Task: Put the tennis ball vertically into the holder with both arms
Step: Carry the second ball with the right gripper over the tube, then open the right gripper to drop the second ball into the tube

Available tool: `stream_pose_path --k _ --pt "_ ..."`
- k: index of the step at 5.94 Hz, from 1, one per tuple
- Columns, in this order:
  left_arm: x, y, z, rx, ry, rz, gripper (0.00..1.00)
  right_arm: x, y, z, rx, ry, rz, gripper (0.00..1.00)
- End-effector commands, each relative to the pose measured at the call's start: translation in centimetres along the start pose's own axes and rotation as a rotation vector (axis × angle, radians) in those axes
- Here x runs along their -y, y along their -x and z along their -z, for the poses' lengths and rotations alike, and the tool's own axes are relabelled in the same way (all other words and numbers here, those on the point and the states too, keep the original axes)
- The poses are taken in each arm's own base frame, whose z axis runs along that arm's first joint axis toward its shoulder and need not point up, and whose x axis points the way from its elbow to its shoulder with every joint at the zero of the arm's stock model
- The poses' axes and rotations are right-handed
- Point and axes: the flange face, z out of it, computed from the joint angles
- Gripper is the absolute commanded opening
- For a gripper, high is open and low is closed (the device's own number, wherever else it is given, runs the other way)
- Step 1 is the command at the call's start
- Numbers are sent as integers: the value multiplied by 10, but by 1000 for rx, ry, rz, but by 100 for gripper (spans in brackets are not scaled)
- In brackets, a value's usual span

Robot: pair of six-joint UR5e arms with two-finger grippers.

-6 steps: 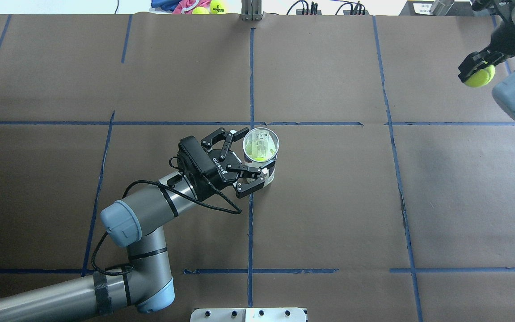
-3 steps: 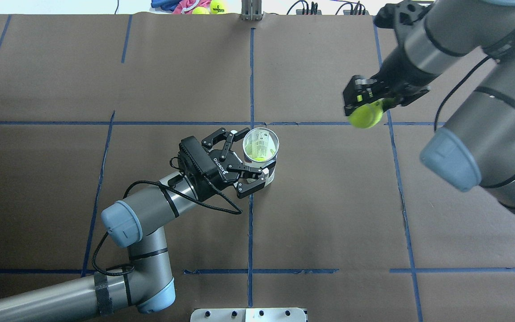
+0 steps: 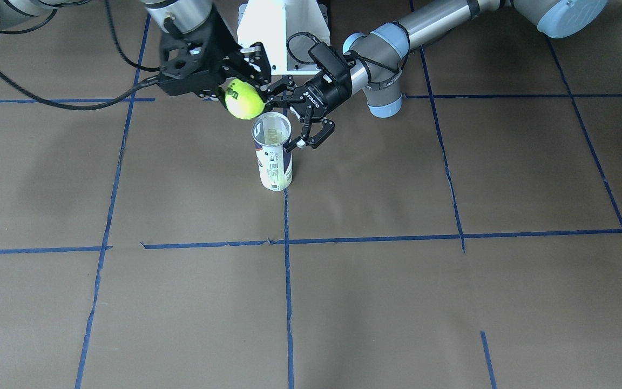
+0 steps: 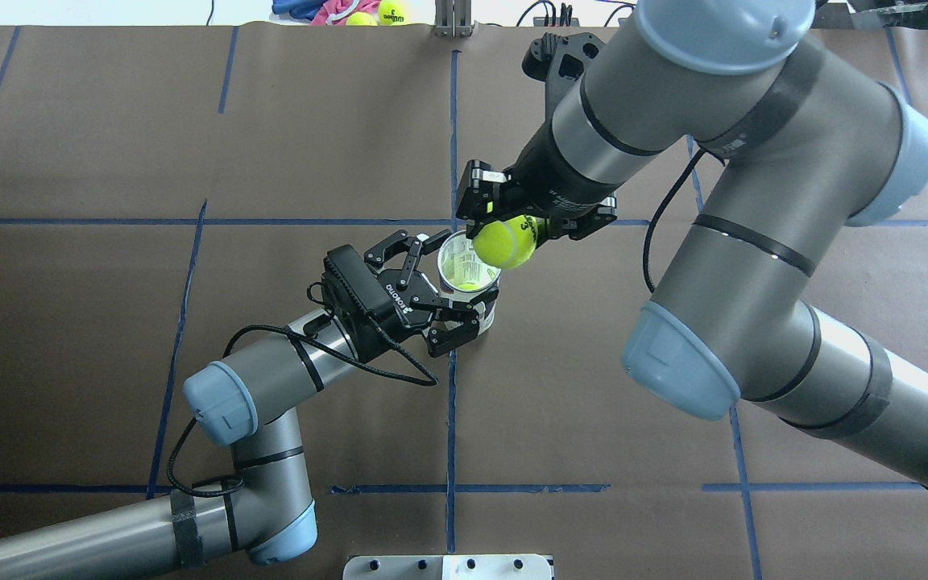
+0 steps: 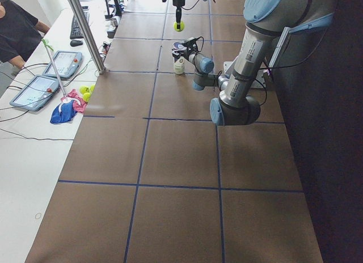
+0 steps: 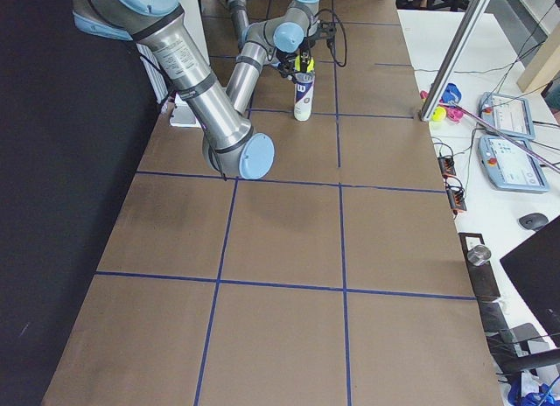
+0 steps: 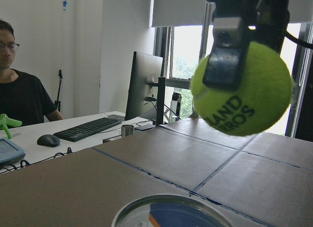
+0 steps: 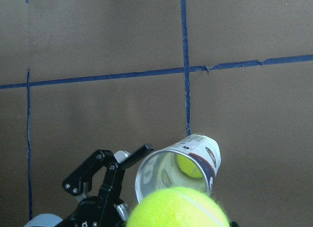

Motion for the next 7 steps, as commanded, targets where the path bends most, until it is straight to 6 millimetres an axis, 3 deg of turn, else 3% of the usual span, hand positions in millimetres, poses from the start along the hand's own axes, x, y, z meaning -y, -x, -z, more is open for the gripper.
stream_pose_path --k 1,2,3,4,5,7 --pt "-1 0 0 0 2 -1 100 8 20 -17 -6 -29 -7 2" --pt "0 0 0 0 0 0 100 13 17 -28 -26 -22 -16 4" --pt "0 1 0 1 1 -1 100 12 16 -31 -30 -17 -15 17" --pt "-1 1 1 1 3 -1 100 10 15 -34 -34 -13 -14 70" --pt "-1 1 1 0 2 1 100 9 13 -37 -42 -26 -12 98" --pt "0 0 0 -2 1 0 100 8 15 -40 -48 -42 -7 99"
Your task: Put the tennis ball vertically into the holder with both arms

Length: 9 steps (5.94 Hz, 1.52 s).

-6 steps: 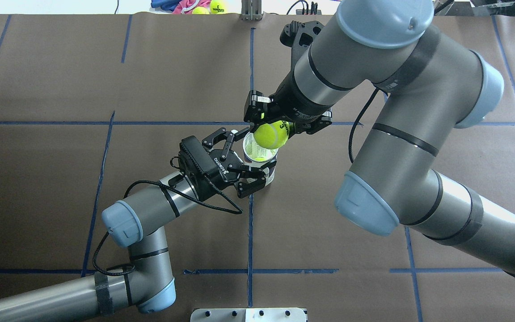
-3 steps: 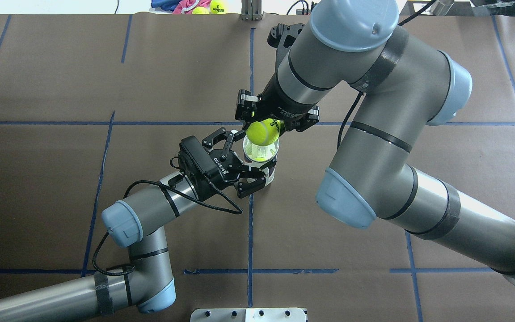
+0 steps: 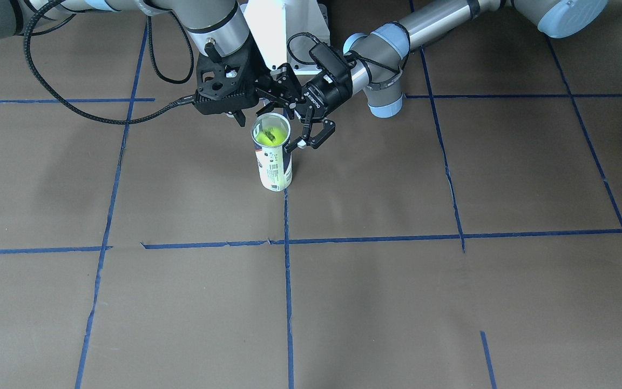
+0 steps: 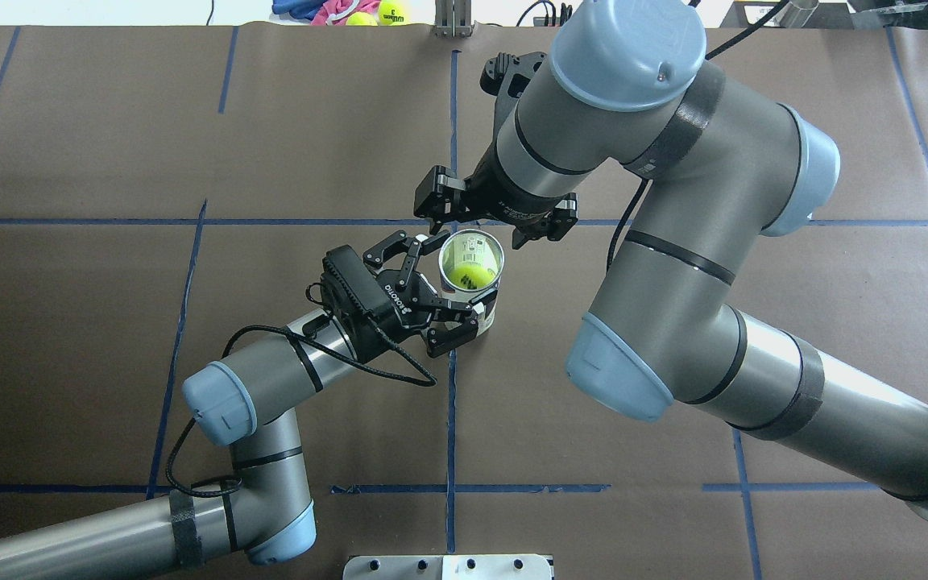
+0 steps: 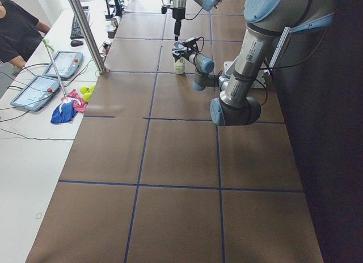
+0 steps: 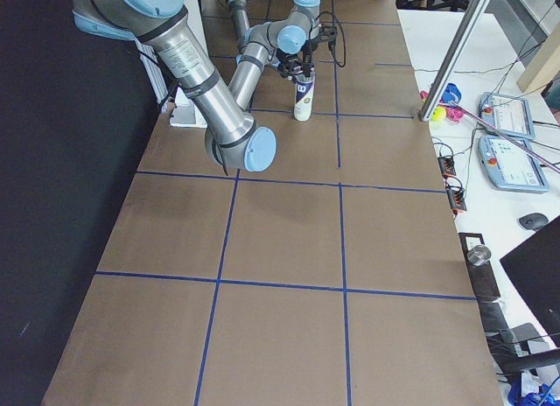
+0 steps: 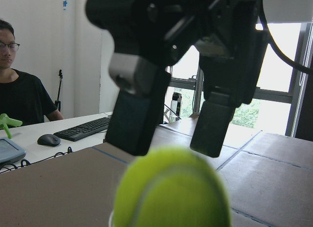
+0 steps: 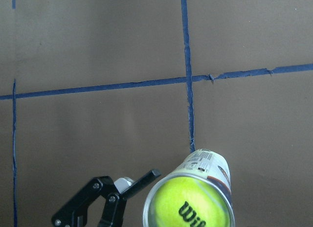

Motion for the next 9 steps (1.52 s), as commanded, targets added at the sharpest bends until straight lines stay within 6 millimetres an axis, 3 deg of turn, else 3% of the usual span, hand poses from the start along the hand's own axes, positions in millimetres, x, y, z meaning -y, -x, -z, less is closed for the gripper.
stream_pose_path --k 1,3,5,6,7,8,9 --pt "1 -1 0 -2 -1 0 100 0 0 -1 -2 -6 4 99" --pt "19 -6 3 -15 -38 14 100 2 1 5 6 -13 9 99" --pt "62 -17 13 -45 -114 44 100 40 -18 40 25 -43 -32 99" --pt "66 -13 13 -40 -116 39 100 78 -60 68 23 -41 -72 99" --pt "77 4 5 4 -92 15 100 110 -125 90 9 -24 -53 99" --pt "103 33 5 51 -112 9 100 133 -182 105 -26 -45 -23 99" --pt "104 86 6 166 -26 -6 100 145 -225 106 -69 -50 42 99"
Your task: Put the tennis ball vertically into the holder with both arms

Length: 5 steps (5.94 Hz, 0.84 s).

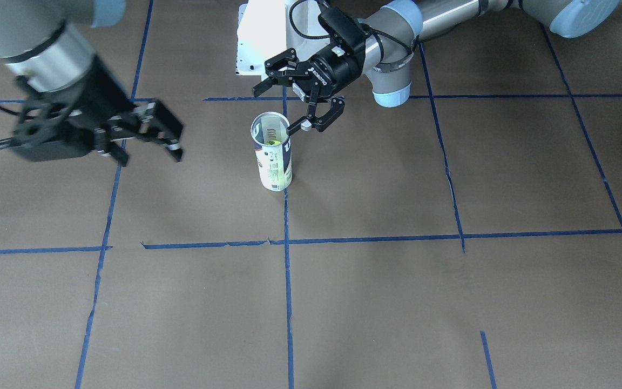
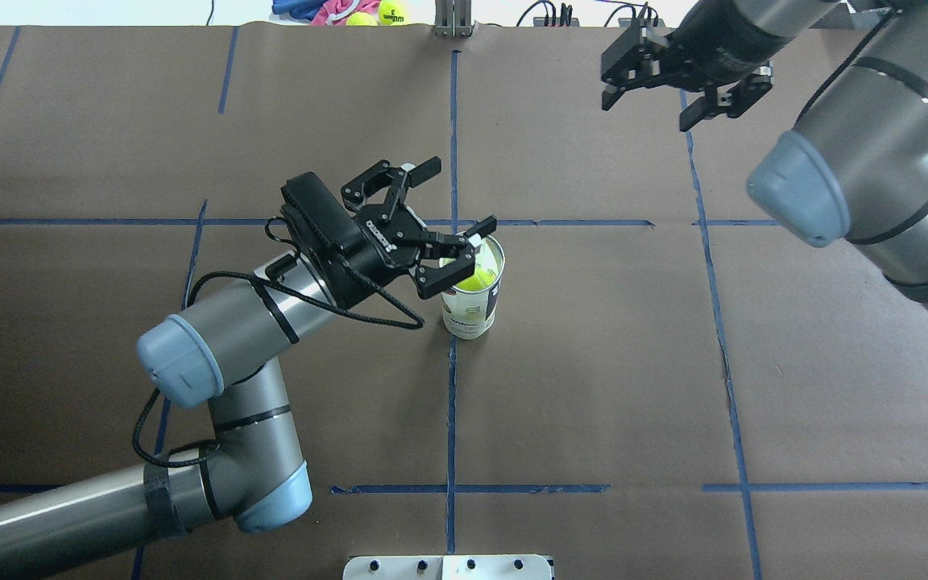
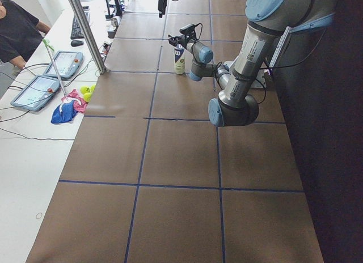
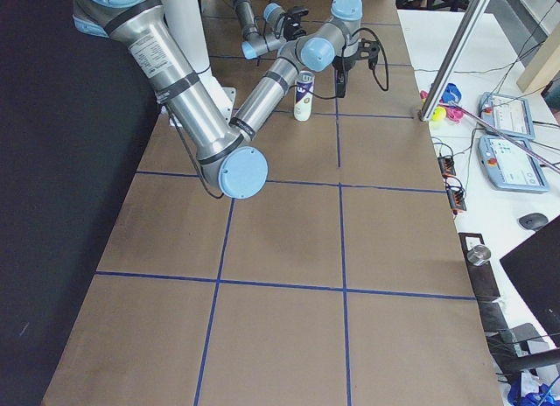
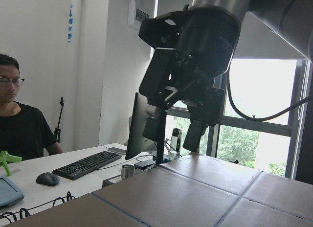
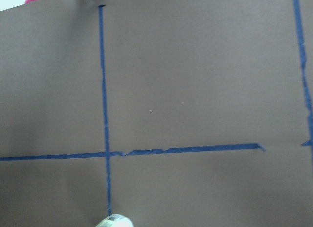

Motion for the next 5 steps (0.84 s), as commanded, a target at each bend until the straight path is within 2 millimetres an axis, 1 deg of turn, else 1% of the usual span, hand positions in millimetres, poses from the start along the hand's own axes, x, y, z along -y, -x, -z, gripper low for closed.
stream_pose_path --k 1,2,3,4,5 --pt "5 80 5 162 83 73 96 28 -88 6 -72 -13 91 99" --pt "-14 126 34 240 125 154 97 48 -114 7 -101 -14 117 99" --pt "-18 169 42 322 210 138 99 66 -139 8 -127 -13 127 99" --pt "-1 217 35 467 306 222 100 81 -156 12 -143 -20 114 99" --pt "27 275 44 534 428 252 100 96 -171 12 -145 -41 120 99"
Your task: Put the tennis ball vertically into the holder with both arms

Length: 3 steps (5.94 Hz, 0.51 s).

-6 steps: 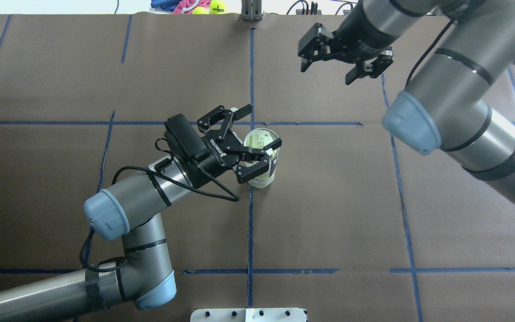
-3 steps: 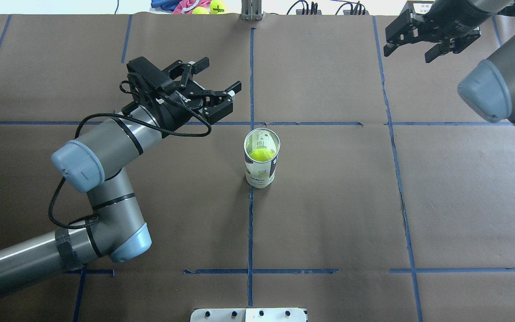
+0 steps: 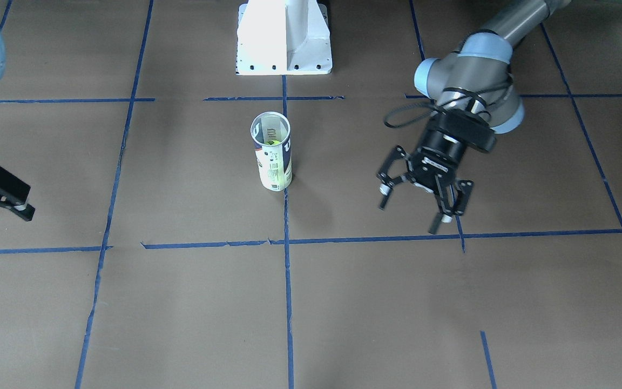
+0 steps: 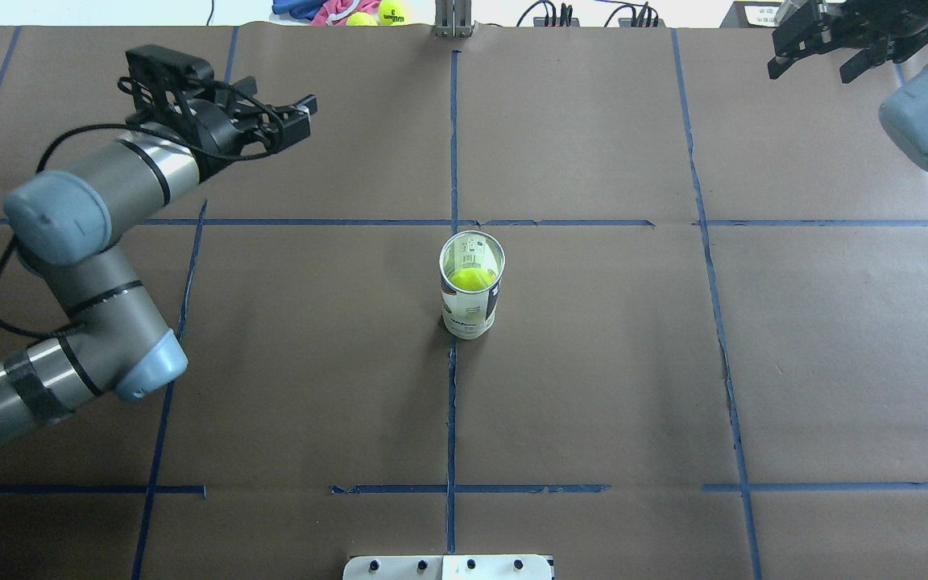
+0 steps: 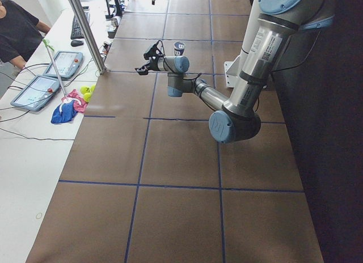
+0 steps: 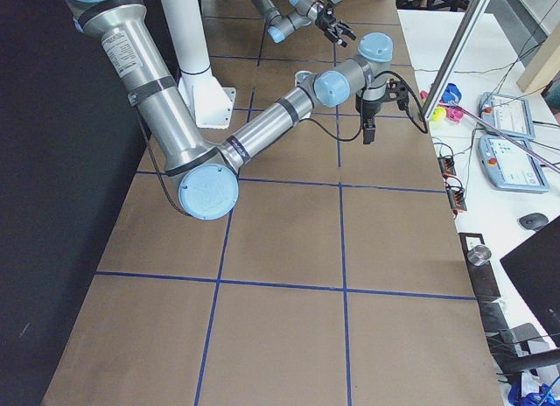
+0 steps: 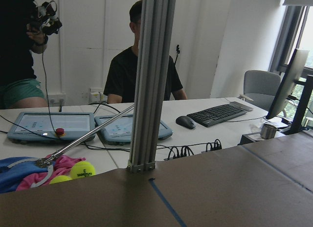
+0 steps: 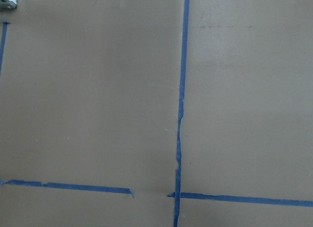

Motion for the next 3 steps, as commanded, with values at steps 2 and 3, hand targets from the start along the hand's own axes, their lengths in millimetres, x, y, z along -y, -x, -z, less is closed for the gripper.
stream_pose_path --k 2,3 --pt "89 147 13 168 335 98 100 37 -94 -14 -6 -77 -5 99" --pt "91 176 19 154 440 30 100 38 -134 -10 -35 -78 68 99"
